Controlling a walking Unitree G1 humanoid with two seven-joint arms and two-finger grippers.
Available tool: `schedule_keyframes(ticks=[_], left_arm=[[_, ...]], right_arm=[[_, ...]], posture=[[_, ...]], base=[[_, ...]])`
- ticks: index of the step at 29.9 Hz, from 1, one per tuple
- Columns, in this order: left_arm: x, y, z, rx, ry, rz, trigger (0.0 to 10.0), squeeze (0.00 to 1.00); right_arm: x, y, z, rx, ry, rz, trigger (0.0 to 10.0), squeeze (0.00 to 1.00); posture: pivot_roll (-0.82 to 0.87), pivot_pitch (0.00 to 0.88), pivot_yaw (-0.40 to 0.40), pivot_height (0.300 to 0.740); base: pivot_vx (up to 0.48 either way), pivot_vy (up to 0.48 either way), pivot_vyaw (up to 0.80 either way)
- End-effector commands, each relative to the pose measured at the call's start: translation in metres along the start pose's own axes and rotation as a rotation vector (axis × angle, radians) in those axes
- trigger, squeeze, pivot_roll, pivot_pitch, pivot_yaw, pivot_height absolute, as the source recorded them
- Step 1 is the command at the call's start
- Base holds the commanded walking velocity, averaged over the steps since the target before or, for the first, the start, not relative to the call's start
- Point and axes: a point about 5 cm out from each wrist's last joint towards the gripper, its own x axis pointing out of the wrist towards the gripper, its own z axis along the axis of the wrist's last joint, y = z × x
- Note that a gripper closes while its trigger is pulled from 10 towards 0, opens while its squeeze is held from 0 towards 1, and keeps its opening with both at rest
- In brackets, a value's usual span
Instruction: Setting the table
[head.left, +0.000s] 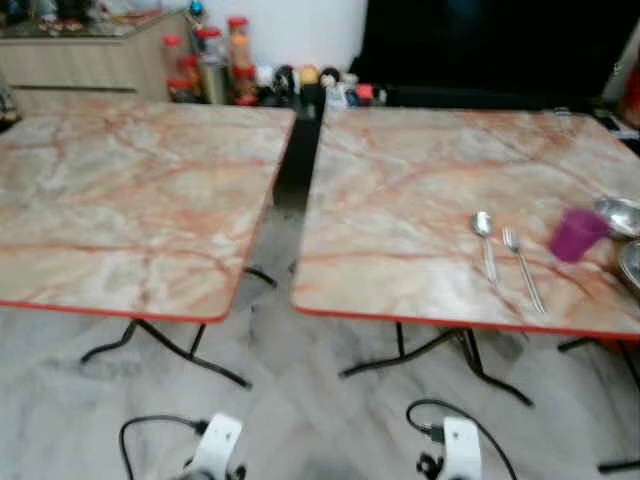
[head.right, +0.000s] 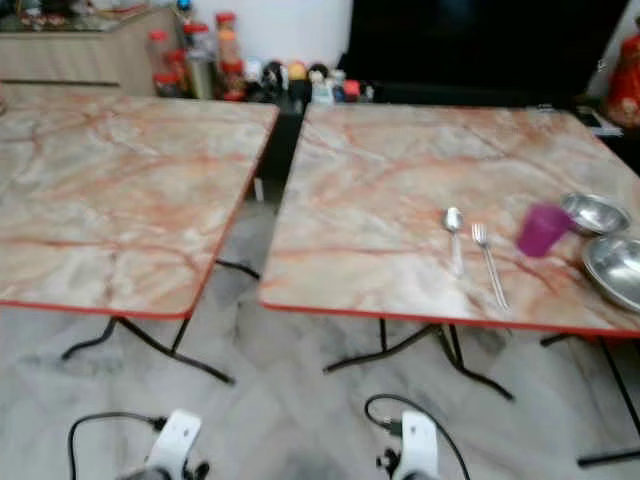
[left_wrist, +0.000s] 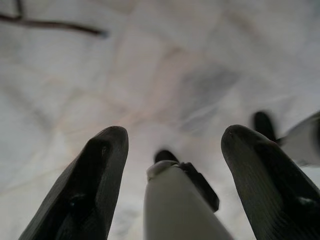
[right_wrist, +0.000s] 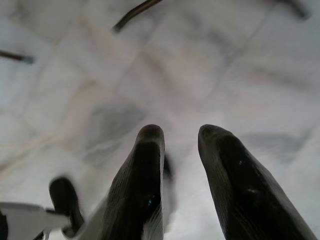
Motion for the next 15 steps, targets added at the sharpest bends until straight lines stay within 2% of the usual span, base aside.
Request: schedule_keyframes(ticks=[1, 15], left_arm=[[-0.0021, 0.0123, -0.0038, -0.008, 0.016, 0.034, 10.0, 0.00], [-0.0027, 0.0137, -0.0058, -0.013, 0.020, 0.036, 10.0, 0.00]], right_arm=[[0.0015, 0.0078, 0.0071, 0.003, -0.023, 0.018, 10.0, 0.00], [0.0018, 0.0113, 0.0066, -0.001, -0.022, 0.026, 10.0, 0.00]], posture=[[-0.11, 0.001, -0.011, 0.740], [-0.10, 0.000, -0.008, 0.740]], base=[[0.000, -0.465, 0.00], [0.000, -0.461, 0.00]])
